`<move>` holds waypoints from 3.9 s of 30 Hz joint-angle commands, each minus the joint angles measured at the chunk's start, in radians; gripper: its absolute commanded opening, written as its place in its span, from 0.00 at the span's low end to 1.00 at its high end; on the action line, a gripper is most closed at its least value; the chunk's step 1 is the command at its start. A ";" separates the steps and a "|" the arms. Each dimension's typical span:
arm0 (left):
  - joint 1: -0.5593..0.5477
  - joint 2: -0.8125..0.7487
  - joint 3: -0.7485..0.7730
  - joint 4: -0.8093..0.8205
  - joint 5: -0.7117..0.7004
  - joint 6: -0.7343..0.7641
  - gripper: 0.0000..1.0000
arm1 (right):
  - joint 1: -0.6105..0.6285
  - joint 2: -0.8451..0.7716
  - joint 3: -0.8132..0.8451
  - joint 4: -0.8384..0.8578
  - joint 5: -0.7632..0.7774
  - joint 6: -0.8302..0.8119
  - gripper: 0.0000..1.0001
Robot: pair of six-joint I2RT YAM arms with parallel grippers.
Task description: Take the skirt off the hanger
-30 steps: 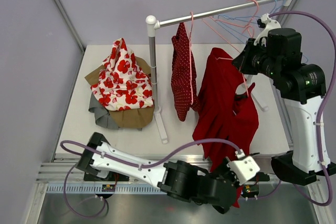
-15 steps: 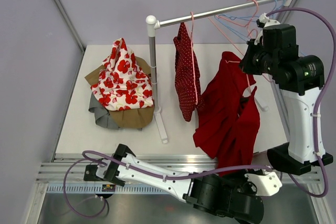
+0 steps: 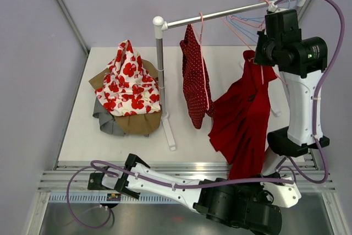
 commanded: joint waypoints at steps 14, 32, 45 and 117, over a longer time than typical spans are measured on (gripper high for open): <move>-0.501 -0.127 -0.207 -0.356 0.252 -0.625 0.00 | -0.048 0.164 0.165 0.630 0.181 0.080 0.00; -0.027 -0.770 -0.683 0.599 -0.138 0.110 0.99 | -0.047 -0.376 -0.477 0.790 -0.170 0.209 0.00; 0.411 -0.652 -0.483 0.794 0.194 0.069 0.93 | -0.045 -0.562 -0.712 0.874 -0.239 0.280 0.00; 0.470 -0.346 -0.132 0.515 0.296 -0.442 0.00 | -0.045 -0.706 -1.054 1.066 -0.005 0.367 0.00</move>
